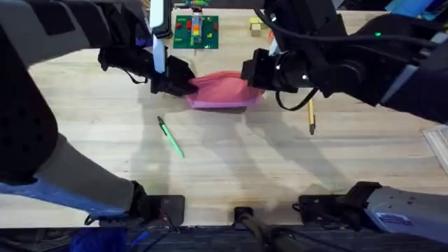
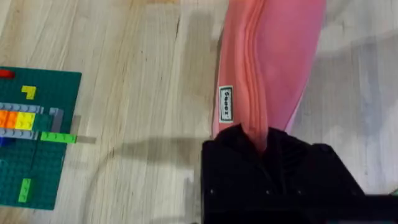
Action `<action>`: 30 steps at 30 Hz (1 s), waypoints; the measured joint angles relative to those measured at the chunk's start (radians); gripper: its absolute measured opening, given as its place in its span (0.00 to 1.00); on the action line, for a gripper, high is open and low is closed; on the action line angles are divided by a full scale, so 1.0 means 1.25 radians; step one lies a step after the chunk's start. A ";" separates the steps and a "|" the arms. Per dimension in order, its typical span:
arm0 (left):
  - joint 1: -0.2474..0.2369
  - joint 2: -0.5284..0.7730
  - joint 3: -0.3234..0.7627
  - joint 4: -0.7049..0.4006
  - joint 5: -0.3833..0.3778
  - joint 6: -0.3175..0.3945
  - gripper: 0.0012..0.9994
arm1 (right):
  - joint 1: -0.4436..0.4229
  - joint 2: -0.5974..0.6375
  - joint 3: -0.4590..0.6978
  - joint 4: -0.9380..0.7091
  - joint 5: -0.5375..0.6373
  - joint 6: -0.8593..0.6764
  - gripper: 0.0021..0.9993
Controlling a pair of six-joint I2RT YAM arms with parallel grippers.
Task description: Unzip the bag, pick up the pens from the table one at a time and place them inside, then zip the bag closed.
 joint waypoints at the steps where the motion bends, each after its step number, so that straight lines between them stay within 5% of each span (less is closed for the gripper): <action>1: 0.001 0.000 0.000 0.000 -0.002 0.000 0.04 | -0.001 0.003 0.000 0.000 -0.009 0.000 0.03; 18: 0.026 0.000 0.004 0.010 -0.069 0.000 0.04 | -0.025 0.179 -0.002 0.226 -0.182 0.049 0.03; 30: 0.039 0.000 0.011 0.015 -0.088 0.000 0.04 | -0.036 0.188 -0.003 0.310 -0.224 0.073 0.03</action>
